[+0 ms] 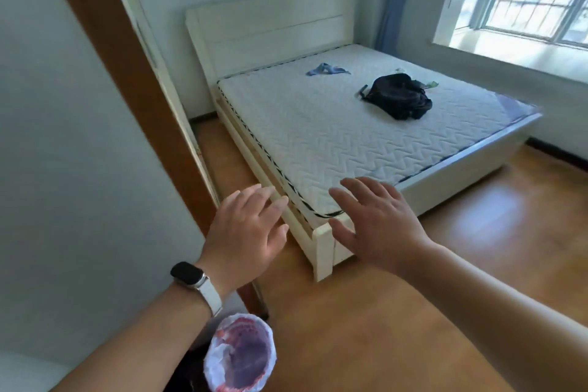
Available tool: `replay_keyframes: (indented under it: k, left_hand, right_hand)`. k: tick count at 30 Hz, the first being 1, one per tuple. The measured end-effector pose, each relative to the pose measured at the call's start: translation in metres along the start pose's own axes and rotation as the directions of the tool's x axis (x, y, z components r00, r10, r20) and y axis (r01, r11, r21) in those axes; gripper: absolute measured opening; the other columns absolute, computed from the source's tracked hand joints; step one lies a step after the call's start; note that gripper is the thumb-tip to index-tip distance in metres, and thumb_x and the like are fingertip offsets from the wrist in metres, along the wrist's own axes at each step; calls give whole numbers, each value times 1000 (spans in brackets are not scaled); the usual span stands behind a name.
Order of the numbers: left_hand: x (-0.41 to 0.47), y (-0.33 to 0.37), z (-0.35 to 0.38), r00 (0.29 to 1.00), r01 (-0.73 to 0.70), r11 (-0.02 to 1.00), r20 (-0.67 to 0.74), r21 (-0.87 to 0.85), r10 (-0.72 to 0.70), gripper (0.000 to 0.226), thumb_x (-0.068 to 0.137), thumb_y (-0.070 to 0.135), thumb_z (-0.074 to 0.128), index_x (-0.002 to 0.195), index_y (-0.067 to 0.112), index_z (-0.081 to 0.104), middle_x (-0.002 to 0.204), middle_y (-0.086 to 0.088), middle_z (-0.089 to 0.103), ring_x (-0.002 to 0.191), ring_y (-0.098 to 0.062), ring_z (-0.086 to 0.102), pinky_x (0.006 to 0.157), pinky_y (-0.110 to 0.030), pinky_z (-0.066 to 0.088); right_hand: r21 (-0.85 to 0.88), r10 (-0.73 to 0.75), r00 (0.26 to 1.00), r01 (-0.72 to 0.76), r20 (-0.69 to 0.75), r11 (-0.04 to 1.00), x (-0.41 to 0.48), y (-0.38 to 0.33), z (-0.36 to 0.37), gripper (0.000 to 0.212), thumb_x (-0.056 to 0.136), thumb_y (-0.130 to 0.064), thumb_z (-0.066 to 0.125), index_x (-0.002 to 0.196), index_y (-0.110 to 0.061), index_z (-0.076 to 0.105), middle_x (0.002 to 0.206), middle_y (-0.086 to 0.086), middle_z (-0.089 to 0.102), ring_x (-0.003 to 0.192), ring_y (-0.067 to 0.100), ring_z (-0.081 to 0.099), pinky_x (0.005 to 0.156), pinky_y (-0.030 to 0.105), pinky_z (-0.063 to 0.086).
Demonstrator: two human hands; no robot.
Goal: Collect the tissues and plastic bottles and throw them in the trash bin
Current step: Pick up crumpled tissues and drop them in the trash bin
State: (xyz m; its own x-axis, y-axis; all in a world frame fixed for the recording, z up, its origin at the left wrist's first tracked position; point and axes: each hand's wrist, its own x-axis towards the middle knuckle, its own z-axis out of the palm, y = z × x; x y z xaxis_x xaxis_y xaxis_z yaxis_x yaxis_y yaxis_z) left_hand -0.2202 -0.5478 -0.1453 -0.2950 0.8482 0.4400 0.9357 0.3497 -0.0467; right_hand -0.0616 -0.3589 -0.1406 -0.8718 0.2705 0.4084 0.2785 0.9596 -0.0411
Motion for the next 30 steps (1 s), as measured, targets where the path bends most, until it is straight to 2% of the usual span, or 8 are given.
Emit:
replay_keyframes:
  k: [2, 6, 10, 14, 22, 30]
  left_hand:
    - [28, 27, 9, 999, -40, 999, -12, -30, 39, 41, 91, 38, 56, 127, 19, 59, 131, -7, 59, 125, -28, 51, 104, -50, 43]
    - [78, 72, 25, 991, -129, 989, -36, -72, 127, 41, 89, 39, 53, 124, 19, 61, 128, -6, 58, 122, -29, 52, 101, -50, 42]
    - [123, 104, 35, 973, -228, 971, -62, -67, 224, 42, 89, 41, 51, 123, 19, 62, 128, -7, 59, 122, -29, 52, 100, -49, 40]
    - [161, 124, 54, 948, -315, 944, -89, -104, 306, 43, 89, 41, 50, 123, 18, 63, 129, -7, 60, 122, -30, 53, 99, -49, 41]
    - [249, 144, 117, 890, -453, 863, -174, -223, 422, 41, 88, 39, 52, 121, 19, 66, 128, -5, 62, 120, -29, 55, 97, -46, 42]
    - [371, 114, 183, 852, -522, 798, -209, -301, 479, 41, 88, 39, 53, 122, 18, 65, 129, -5, 62, 121, -29, 55, 97, -46, 42]
  right_hand:
    - [-18, 50, 998, -51, -27, 999, -11, 34, -10, 50, 88, -50, 44, 124, -20, 59, 126, 3, 60, 119, 28, 53, 99, 44, 42]
    - [-63, 166, 983, -171, -85, 983, -34, 92, -30, 49, 87, -50, 47, 124, -21, 59, 126, 1, 59, 120, 25, 51, 102, 37, 30]
    - [-87, 256, 960, -266, -117, 960, -54, 133, -47, 50, 88, -51, 45, 126, -21, 58, 127, 2, 59, 120, 26, 51, 100, 43, 40]
    - [-102, 376, 923, -383, -81, 918, -64, 162, -51, 53, 89, -53, 43, 129, -21, 57, 130, 1, 58, 123, 26, 51, 102, 44, 39]
    - [-213, 540, 839, -542, -70, 813, -55, 219, -33, 51, 88, -51, 45, 128, -21, 58, 128, 1, 59, 121, 26, 52, 100, 43, 40]
    - [-280, 657, 747, -655, -101, 702, 29, 281, -3, 53, 90, -53, 40, 129, -21, 57, 129, 0, 57, 122, 24, 50, 102, 44, 37]
